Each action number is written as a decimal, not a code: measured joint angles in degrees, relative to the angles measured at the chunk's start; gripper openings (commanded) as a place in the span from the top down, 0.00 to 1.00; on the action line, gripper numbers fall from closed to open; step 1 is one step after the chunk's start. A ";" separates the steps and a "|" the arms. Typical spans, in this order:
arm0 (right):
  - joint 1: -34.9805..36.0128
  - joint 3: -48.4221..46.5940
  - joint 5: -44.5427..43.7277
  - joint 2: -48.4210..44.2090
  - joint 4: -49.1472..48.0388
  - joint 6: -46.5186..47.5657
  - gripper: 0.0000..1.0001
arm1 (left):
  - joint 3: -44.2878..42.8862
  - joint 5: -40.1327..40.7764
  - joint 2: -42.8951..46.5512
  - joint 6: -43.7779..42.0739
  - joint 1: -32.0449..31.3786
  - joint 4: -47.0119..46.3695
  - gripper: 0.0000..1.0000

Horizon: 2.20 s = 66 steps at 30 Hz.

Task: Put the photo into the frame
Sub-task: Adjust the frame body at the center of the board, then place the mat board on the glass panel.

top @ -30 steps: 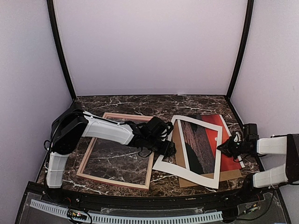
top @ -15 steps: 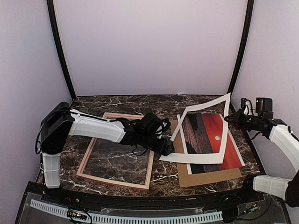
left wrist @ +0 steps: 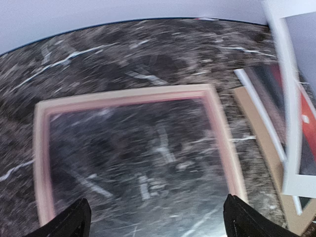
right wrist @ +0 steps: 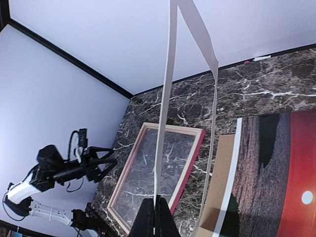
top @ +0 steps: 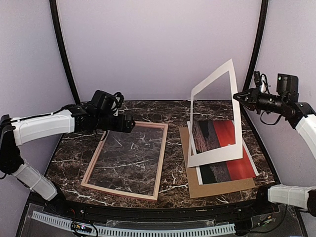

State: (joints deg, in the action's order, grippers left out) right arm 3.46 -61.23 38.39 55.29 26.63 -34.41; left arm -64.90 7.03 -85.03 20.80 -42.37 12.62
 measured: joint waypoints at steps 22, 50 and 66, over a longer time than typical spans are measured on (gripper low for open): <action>17.81 -19.56 1.97 13.55 -4.79 -5.81 1.00 | 22.08 -0.20 1.57 2.60 21.77 5.01 0.03; 28.76 -27.34 -3.91 27.74 -9.09 -9.88 1.00 | 35.06 -26.34 13.68 15.74 13.09 -9.16 0.13; 38.93 -8.70 -9.14 30.64 -29.42 -21.66 1.00 | 26.01 0.22 32.04 10.08 18.21 6.78 0.06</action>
State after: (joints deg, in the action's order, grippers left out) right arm 42.39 -69.93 29.26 85.93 -2.79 -56.07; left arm -38.89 7.25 -52.99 30.87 -24.16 19.40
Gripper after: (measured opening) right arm 0.006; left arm 0.939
